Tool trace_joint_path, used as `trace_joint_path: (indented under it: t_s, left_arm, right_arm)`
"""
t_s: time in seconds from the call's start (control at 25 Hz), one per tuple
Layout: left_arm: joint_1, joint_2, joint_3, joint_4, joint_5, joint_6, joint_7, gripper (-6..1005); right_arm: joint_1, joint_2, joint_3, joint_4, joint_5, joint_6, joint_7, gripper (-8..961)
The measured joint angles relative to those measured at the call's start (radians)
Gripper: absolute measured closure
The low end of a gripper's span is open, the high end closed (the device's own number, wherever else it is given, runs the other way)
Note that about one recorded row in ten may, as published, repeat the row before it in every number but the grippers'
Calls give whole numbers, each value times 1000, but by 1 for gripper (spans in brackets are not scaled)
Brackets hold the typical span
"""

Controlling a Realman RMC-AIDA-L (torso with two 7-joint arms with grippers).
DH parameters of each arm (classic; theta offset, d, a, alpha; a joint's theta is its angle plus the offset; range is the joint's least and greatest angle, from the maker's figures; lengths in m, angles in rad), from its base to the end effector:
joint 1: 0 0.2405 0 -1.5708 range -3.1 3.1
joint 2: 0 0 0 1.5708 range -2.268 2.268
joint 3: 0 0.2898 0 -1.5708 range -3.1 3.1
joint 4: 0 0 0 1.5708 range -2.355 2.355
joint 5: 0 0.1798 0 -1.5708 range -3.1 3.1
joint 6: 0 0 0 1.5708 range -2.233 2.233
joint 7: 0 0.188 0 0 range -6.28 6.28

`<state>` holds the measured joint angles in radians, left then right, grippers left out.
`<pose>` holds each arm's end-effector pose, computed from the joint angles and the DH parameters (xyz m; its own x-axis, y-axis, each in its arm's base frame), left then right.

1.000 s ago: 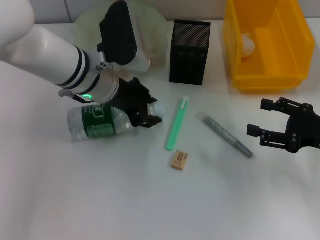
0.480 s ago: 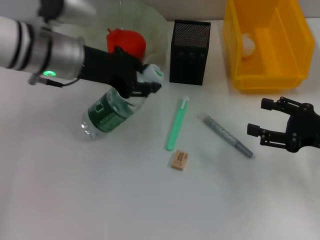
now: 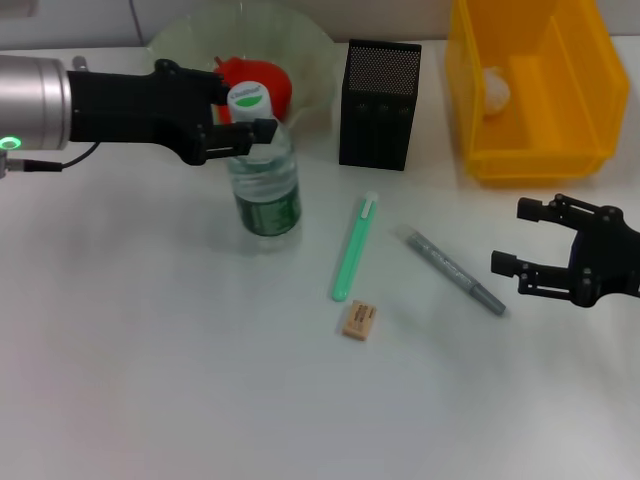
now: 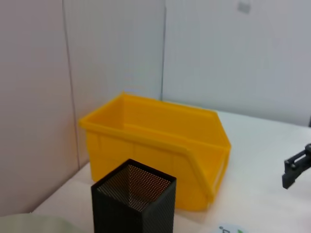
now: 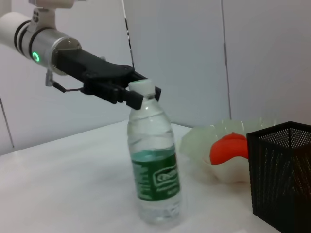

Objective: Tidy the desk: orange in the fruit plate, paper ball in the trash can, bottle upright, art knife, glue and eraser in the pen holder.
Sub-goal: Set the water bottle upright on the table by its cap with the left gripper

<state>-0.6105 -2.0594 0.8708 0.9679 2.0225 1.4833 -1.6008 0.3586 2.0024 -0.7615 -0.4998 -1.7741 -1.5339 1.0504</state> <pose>-0.2051 0.3836 -0.0276 0.9143 0.2011 0.3516 0.3051 -0.9129 -0.2713 0.3072 0.2988 -0.0353 0.7962 -0.2226 -0.5626 -0.4450 -0.8455 -0.2952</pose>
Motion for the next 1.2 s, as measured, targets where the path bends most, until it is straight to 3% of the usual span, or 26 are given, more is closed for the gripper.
trace_joint_path:
  t_s: [0.48,0.52,0.56,0.76,1.2]
  left_arm:
    - [61,19,-28,-24,-116,-3,35,554]
    - [66,21,-55,-37,-119,-3,45,554]
    - [69,21,-152,-88,-120,3,88,554]
    - [71,28,-221,-148,-120,-11,140,554]
    - [83,13,-270,-190,-124,-127,225,553]
  right_arm:
    - [20,0,-5,1,-30,-11,-1,170]
    - [20,0,-5,1,-30,-11,-1,171]
    - [21,1,-5,2,-31,-11,-1,171]
    - [21,-1,-6,1,-31,-11,0,172]
    - [25,-1,-6,0,-31,-19,4,175]
